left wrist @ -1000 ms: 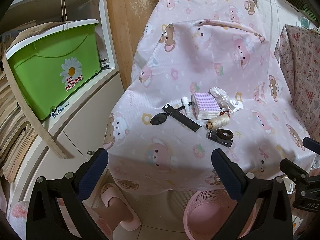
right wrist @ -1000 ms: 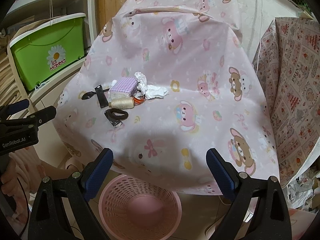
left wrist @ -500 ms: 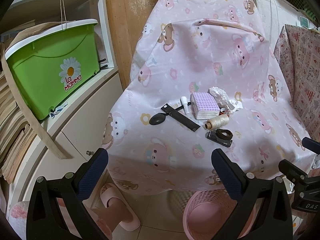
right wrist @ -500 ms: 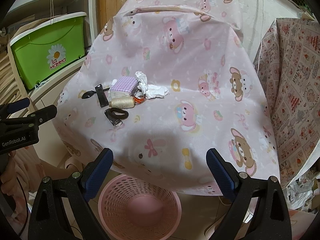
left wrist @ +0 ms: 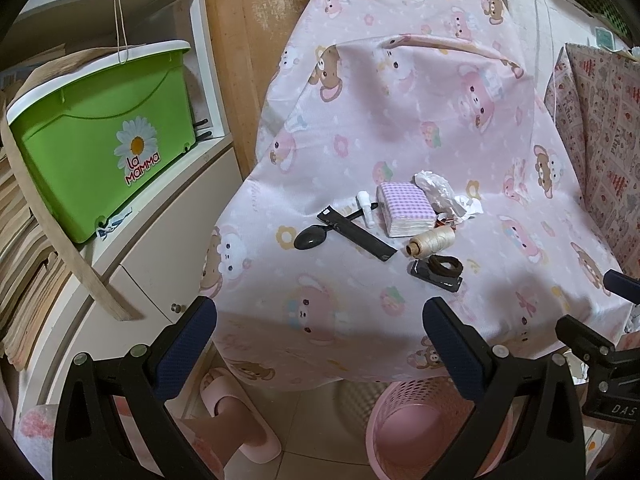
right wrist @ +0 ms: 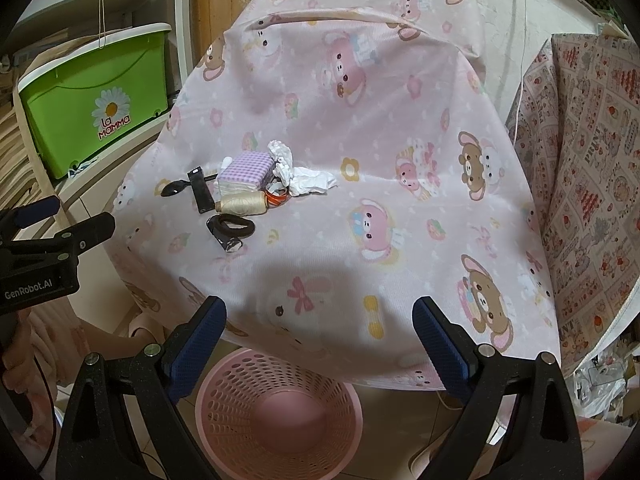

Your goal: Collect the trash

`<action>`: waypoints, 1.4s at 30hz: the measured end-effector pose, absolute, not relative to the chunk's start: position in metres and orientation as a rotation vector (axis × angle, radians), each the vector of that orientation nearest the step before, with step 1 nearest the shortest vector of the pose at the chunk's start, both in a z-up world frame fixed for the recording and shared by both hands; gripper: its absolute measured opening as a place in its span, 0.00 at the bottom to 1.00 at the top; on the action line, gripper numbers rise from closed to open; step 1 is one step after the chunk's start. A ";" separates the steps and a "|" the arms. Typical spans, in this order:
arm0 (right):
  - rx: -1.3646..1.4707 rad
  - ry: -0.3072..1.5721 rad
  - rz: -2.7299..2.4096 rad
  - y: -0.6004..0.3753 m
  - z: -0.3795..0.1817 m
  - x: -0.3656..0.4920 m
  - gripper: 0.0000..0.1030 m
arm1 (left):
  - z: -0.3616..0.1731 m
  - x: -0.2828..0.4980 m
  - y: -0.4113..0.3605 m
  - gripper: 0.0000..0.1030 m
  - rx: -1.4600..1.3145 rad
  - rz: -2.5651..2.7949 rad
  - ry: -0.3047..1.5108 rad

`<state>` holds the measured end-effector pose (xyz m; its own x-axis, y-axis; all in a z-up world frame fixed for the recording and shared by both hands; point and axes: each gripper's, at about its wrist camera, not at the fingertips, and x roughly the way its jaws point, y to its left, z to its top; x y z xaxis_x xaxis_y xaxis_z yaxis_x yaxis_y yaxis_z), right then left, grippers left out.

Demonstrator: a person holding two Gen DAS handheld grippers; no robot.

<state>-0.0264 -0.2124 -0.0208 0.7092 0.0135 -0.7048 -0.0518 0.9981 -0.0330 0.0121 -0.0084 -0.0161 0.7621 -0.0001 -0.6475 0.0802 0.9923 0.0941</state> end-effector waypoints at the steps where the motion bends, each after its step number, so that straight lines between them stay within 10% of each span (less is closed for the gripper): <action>1: -0.052 0.782 0.036 -0.212 -0.021 -0.026 0.93 | -0.016 0.012 -0.008 0.99 0.117 -0.044 0.704; 34: -0.032 0.772 0.123 -0.200 -0.024 0.030 0.92 | -0.050 0.080 0.009 0.83 0.005 -0.060 0.881; 42: -0.103 0.811 0.259 -0.159 -0.043 0.056 0.64 | -0.049 0.081 0.021 0.83 -0.041 -0.033 0.886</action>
